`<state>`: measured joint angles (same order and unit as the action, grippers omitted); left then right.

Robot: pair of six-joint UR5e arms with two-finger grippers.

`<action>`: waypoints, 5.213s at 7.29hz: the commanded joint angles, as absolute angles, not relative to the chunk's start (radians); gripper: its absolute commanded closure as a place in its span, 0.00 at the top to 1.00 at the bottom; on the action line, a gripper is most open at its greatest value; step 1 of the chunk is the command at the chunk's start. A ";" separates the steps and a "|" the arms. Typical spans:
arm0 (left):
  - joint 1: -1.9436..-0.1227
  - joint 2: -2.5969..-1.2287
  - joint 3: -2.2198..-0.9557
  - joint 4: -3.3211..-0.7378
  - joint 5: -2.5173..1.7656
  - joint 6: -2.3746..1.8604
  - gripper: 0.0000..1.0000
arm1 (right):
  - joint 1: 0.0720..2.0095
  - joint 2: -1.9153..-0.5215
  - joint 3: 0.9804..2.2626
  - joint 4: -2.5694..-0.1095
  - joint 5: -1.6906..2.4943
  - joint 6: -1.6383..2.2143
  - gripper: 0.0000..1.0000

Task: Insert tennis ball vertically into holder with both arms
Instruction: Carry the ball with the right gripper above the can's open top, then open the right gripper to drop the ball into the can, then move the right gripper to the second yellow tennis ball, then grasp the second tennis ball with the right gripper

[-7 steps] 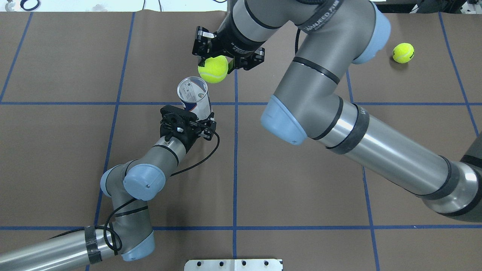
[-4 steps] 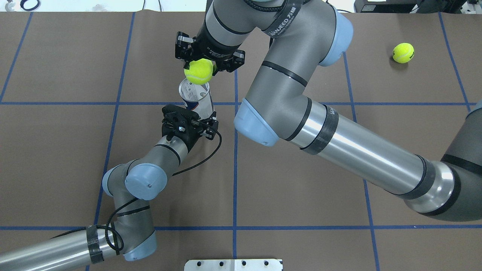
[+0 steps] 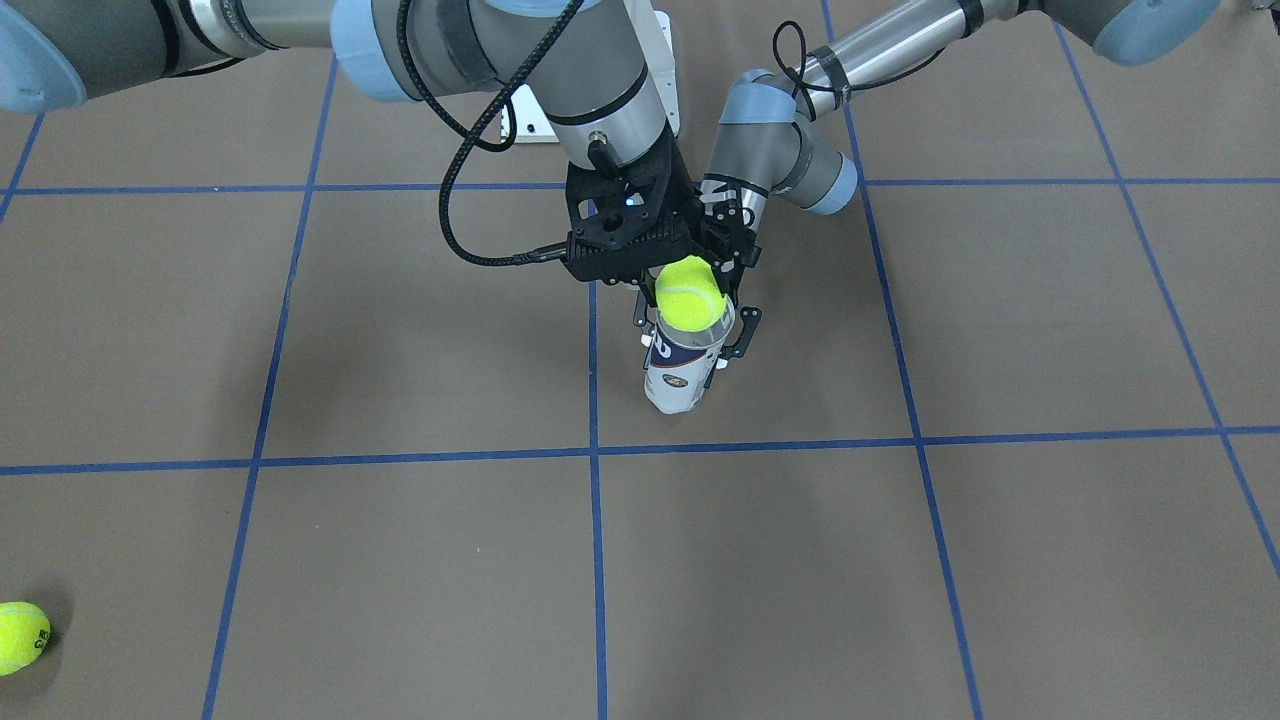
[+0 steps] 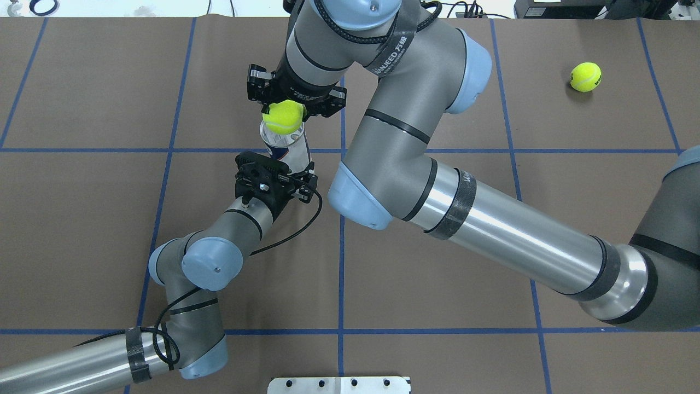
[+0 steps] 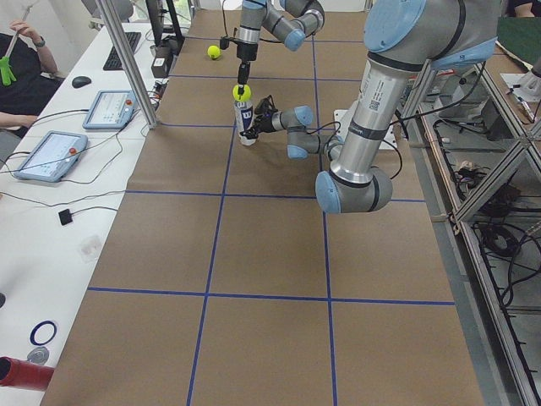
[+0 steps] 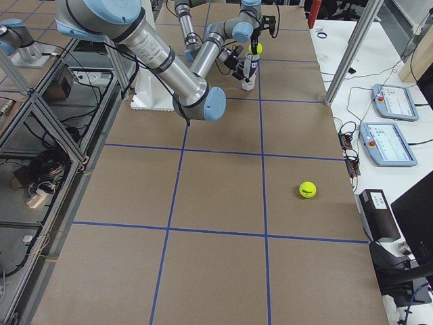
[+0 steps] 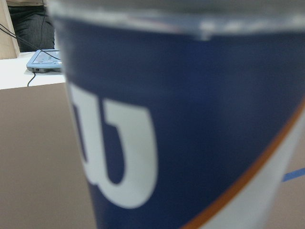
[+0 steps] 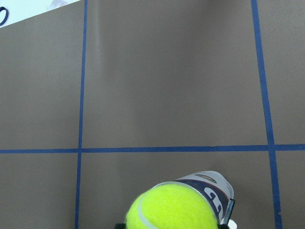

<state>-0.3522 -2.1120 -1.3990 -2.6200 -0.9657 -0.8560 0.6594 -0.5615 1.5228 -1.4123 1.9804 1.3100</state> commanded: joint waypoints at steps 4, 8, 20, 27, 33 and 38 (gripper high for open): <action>-0.353 -2.111 -1.399 -2.620 -0.966 -0.854 0.74 | 0.655 -0.558 1.525 -1.411 1.971 1.315 0.98; -0.354 -2.112 -1.401 -2.620 -0.965 -0.853 0.74 | 0.799 -0.664 1.563 -1.414 1.991 1.149 0.98; -0.370 -2.112 -1.404 -2.620 -0.966 -0.845 0.77 | 1.221 -1.025 1.106 -1.005 2.117 0.212 0.99; -0.370 -2.114 -1.404 -2.620 -0.966 -0.844 0.77 | 1.203 -1.019 0.924 -0.876 2.033 0.141 0.99; -0.370 -2.112 -1.404 -2.620 -0.966 -0.844 0.77 | 1.147 -0.974 0.836 -0.876 1.960 0.146 0.98; -0.370 -2.112 -1.405 -2.620 -0.966 -0.844 0.77 | 1.202 -0.902 0.847 -0.934 2.049 0.155 0.00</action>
